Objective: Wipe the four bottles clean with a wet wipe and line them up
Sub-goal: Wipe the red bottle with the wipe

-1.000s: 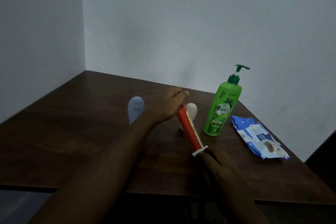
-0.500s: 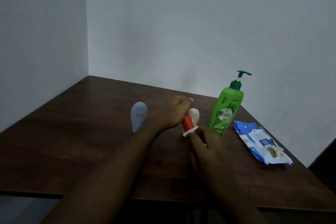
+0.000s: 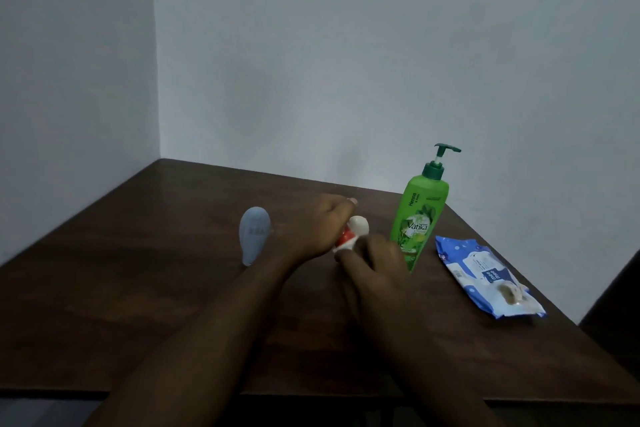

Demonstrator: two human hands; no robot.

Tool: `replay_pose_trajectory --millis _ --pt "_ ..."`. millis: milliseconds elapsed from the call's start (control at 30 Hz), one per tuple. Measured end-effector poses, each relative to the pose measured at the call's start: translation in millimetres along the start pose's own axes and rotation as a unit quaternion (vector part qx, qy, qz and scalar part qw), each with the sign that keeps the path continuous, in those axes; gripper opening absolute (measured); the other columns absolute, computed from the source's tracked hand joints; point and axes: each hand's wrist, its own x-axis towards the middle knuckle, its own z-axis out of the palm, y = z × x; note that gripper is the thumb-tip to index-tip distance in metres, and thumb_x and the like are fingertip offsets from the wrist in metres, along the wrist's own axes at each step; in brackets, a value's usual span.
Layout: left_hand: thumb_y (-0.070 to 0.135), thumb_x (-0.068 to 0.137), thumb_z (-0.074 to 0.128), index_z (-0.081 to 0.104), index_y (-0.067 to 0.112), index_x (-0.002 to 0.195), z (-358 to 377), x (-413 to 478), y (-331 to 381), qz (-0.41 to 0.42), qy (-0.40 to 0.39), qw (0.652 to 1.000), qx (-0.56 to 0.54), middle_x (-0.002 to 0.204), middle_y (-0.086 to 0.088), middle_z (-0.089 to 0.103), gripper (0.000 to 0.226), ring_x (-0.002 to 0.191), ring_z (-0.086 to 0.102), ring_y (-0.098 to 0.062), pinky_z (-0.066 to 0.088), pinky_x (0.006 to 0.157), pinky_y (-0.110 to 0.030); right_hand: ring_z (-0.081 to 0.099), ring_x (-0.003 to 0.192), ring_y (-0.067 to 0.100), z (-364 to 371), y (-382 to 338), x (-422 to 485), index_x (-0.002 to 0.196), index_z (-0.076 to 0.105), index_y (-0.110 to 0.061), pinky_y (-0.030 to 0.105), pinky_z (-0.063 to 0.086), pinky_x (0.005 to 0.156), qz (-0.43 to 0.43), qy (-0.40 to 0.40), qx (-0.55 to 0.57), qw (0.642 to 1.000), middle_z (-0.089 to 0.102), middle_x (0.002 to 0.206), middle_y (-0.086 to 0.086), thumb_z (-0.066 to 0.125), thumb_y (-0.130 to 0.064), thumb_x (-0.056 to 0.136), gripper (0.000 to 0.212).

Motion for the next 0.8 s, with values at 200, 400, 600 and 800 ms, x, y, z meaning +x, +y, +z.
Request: replay_pose_trajectory --millis 200,400,600,800 --pt "0.039 0.104 0.043 0.061 0.015 0.074 2.2 7.5 -2.3 0.001 -0.012 1.000 -0.016 0.079 -0.002 0.065 0.043 0.079 0.060 -0.010 0.052 0.091 -0.039 0.051 0.088 0.023 20.2 6.6 9.4 0.103 0.067 -0.016 0.036 0.047 0.070 0.049 -0.040 0.049 0.997 0.057 0.108 0.006 0.064 -0.014 0.091 0.013" --pt "0.029 0.103 0.042 0.066 0.005 0.088 4.4 7.7 -3.8 0.014 -0.034 0.999 0.017 0.090 -0.005 0.064 0.037 0.078 0.054 -0.002 0.039 0.070 -0.024 0.064 0.087 0.022 6.8 38.9 -66.8 0.109 0.074 -0.017 0.031 0.054 0.071 0.033 -0.085 0.014 0.996 0.067 0.110 0.010 0.085 -0.010 0.071 0.041" --pt "0.029 0.101 0.039 0.064 0.002 0.089 6.4 8.0 -11.9 0.024 -0.020 0.999 0.013 0.089 -0.008 0.063 0.038 0.075 0.053 -0.001 0.042 0.070 -0.023 0.064 0.084 0.012 -2.4 54.6 -87.9 0.099 0.075 -0.022 0.017 0.050 0.072 0.081 -0.089 0.070 0.990 0.068 0.102 0.002 0.077 -0.018 0.073 0.026" --pt "0.018 0.107 0.040 0.061 0.005 0.087 7.7 10.1 -18.9 0.026 -0.013 0.999 0.031 0.091 -0.008 0.063 0.032 0.088 0.058 -0.018 0.046 0.076 -0.030 0.061 0.089 -0.003 -3.0 59.1 -85.0 0.088 0.063 -0.042 0.012 0.044 0.070 0.247 -0.113 0.160 0.949 0.059 0.096 -0.024 0.076 -0.017 0.086 0.028"
